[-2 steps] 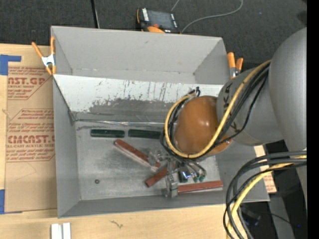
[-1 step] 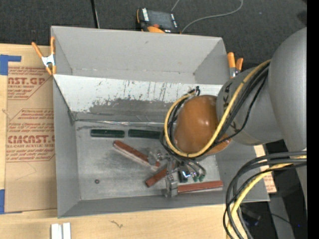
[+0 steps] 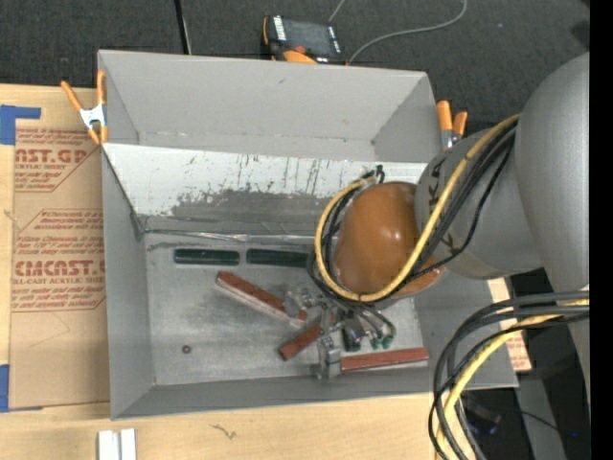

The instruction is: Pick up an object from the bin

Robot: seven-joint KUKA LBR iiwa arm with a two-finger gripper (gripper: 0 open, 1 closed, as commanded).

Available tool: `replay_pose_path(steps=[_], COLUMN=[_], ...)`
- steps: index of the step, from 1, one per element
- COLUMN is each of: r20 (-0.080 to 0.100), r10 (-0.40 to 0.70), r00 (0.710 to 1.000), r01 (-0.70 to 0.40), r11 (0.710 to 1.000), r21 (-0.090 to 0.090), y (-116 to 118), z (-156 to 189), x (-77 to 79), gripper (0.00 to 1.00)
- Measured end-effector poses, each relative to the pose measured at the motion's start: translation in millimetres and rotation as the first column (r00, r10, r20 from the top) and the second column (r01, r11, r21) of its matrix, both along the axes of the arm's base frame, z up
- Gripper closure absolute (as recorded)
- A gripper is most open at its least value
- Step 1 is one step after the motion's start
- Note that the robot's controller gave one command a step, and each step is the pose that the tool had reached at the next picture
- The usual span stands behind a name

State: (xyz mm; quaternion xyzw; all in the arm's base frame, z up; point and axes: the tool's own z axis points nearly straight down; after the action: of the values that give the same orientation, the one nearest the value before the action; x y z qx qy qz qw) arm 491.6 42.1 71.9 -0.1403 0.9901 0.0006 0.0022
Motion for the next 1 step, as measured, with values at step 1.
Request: replay_pose_path(steps=[1], r20=[-0.001], r10=[-0.001], r00=[1.000], r01=[0.001], r11=[1.000], r21=[0.000], y=[0.3], z=[0.2], x=[0.8], gripper=[0.00])
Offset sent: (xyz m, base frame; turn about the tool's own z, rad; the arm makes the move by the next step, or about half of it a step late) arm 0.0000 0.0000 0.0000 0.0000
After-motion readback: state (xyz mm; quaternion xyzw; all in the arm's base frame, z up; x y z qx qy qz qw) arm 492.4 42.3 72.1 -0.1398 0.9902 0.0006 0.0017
